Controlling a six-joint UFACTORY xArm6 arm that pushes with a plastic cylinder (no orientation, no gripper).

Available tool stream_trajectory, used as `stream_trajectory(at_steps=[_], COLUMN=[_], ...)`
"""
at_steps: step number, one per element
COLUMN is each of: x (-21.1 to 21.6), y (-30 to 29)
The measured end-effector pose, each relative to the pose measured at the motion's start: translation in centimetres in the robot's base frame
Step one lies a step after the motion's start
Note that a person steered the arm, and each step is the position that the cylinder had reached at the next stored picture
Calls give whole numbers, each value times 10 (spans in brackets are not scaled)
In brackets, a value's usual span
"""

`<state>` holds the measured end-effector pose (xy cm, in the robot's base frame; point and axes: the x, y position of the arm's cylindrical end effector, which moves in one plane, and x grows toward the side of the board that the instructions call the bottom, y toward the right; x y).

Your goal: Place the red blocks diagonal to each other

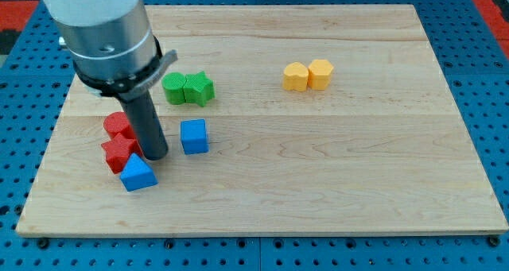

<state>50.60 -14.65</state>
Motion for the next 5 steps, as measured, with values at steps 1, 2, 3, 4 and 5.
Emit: stream_trajectory(at_steps=[1, 2, 3, 4, 5], x=[0, 0, -1, -31, -73], y=[-56, -56, -41, -13, -4])
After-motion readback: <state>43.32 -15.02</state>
